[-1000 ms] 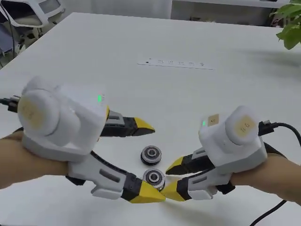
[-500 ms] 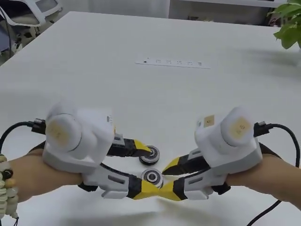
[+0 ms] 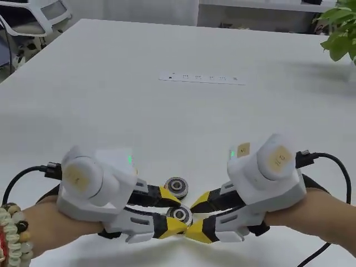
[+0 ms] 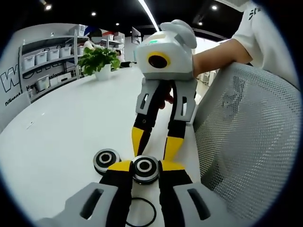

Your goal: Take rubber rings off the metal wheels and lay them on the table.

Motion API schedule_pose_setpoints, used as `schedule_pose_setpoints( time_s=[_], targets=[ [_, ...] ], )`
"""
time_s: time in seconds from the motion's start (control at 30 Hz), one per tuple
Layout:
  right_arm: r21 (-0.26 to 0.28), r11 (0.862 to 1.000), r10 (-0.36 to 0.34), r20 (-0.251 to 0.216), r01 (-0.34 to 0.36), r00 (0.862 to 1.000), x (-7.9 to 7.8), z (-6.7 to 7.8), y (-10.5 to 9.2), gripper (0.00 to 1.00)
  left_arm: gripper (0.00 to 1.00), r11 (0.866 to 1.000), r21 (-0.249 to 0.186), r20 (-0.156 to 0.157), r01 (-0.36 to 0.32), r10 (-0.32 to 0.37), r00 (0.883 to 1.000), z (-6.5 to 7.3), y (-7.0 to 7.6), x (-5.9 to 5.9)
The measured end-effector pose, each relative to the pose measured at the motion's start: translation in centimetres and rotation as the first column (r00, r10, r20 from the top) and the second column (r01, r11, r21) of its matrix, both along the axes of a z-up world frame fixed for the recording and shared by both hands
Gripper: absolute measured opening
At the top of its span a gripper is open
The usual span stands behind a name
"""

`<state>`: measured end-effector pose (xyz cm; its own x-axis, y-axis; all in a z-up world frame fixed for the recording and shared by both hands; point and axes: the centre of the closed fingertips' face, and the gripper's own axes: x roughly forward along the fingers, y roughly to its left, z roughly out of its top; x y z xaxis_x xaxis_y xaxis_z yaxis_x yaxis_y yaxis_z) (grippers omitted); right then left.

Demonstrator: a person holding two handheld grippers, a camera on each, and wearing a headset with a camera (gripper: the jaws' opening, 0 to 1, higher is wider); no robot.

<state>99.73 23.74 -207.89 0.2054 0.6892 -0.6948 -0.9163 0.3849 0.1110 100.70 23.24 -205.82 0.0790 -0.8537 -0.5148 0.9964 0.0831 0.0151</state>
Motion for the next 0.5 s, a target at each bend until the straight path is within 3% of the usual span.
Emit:
schedule_pose_setpoints(
  time_s=[0.13,0.5],
  targets=[
    [-0.001,1.0,-0.001,0.003,0.001,1.0,0.06,-0.01,0.0,0.22,0.11,1.0,-0.003,0.023,0.002,-0.002,1.0,-0.15,0.15,0.19],
    [-0.007,1.0,-0.002,0.01,0.002,1.0,0.17,-0.28,-0.15,0.18,0.08,1.0,-0.009,0.029,0.019,-0.019,0.999,-0.18,0.05,-0.08]
  ],
)
